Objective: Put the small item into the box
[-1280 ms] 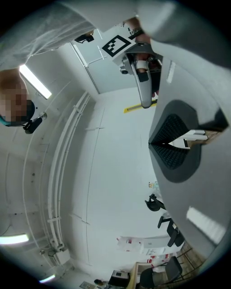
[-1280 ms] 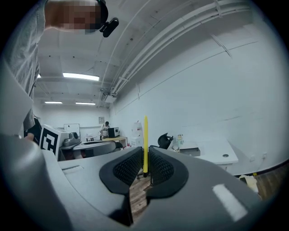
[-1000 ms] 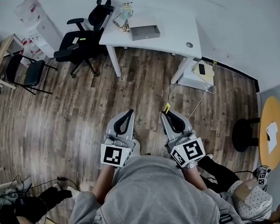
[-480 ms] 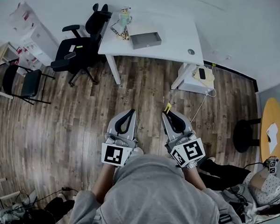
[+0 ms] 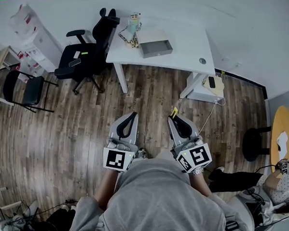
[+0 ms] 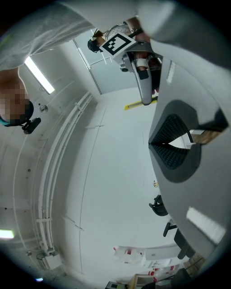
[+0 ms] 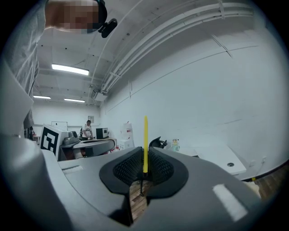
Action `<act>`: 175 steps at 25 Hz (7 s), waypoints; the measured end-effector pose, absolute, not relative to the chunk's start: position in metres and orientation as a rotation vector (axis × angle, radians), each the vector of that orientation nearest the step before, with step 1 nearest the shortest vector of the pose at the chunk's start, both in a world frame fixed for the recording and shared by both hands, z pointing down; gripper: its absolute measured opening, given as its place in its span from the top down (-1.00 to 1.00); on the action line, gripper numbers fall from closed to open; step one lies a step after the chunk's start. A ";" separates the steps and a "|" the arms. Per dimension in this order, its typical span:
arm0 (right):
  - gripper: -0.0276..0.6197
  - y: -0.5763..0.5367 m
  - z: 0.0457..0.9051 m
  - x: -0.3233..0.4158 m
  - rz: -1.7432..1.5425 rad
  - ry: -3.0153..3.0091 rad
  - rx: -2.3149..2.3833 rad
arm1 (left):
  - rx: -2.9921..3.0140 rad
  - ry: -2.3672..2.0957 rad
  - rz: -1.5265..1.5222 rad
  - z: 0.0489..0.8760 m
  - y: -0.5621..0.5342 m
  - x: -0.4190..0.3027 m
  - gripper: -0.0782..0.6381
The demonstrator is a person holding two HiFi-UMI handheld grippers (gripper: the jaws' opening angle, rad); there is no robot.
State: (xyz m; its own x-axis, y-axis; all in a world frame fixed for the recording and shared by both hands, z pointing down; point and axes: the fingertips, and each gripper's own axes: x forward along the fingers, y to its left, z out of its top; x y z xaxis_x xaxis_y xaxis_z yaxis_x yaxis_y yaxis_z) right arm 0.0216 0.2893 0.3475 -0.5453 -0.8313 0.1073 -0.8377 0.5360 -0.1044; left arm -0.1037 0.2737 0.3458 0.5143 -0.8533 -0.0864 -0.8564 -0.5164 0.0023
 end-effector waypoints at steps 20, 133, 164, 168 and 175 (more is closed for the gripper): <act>0.73 0.220 0.361 0.016 0.262 -2.729 1.440 | -2.689 1.576 0.082 0.358 0.219 -0.115 0.77; 0.73 -0.323 0.510 0.034 0.418 -2.321 0.875 | -2.933 1.565 -0.092 0.415 -0.349 -0.047 0.77; 0.73 -0.291 0.651 0.012 0.448 -1.970 0.488 | -2.932 1.576 -0.054 0.419 -0.353 -0.070 0.77; 0.73 -0.292 0.667 0.017 0.479 -1.941 0.494 | -2.932 1.566 -0.064 0.420 -0.354 -0.069 0.77; 0.73 -0.296 0.691 0.026 0.521 -1.882 0.514 | -2.946 1.548 -0.066 0.421 -0.356 -0.066 0.77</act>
